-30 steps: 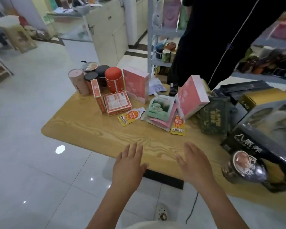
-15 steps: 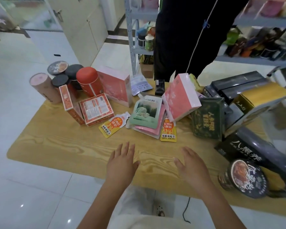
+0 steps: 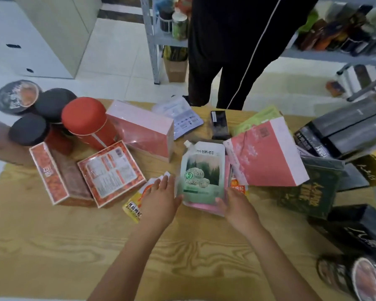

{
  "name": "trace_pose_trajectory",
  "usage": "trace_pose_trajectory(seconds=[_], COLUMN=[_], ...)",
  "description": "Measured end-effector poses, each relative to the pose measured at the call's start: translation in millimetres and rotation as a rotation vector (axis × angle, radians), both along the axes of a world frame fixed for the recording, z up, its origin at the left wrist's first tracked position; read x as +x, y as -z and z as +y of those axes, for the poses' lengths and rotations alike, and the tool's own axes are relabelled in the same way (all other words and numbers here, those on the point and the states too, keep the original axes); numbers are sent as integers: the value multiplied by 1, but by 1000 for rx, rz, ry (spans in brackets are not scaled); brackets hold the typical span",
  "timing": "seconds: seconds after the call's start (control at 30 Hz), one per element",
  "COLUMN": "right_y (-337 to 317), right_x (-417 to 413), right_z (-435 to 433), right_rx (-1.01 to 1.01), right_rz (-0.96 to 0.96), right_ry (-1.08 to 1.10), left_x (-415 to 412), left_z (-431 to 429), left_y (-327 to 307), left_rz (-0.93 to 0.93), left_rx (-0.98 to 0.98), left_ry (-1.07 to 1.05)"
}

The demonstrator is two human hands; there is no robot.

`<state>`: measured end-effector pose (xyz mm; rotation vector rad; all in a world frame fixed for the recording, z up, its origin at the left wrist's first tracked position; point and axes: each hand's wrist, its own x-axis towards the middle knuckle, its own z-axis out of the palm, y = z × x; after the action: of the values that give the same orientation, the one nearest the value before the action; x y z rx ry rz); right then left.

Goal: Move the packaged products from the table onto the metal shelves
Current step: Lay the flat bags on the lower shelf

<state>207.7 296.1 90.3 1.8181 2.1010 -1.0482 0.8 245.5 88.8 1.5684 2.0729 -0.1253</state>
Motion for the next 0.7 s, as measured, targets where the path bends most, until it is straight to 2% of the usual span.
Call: trace_pose_trajectory(seconds=[0.13,0.27,0.33,0.43,0.53,0.6,0.7], right_y=[13,31,40,38,26,18,14], right_x=[-21,-22,-22,-25,-26,-29,-39], right_z=[16,23,28,36,42,42,33], right_rx=[-25,-89,-157,-248,-403,-519,-583], right_rz=[10,165,203,259,415,490,560], right_ry=[179,459,566,721,869,896,904], left_x=[-4,-3,-4,-8,-10,-11,-18], left_z=[30,49,53,50,45,41,30], left_y=[9,15,21,30,33,30,28], left_rz=[-203,-555,-674,-770,-861,-945,-1008], left_rx=[-30,-125,-184,-226,-276,-295,-315], left_ry=[-95,-367,-449,-490,-524,-545,-579])
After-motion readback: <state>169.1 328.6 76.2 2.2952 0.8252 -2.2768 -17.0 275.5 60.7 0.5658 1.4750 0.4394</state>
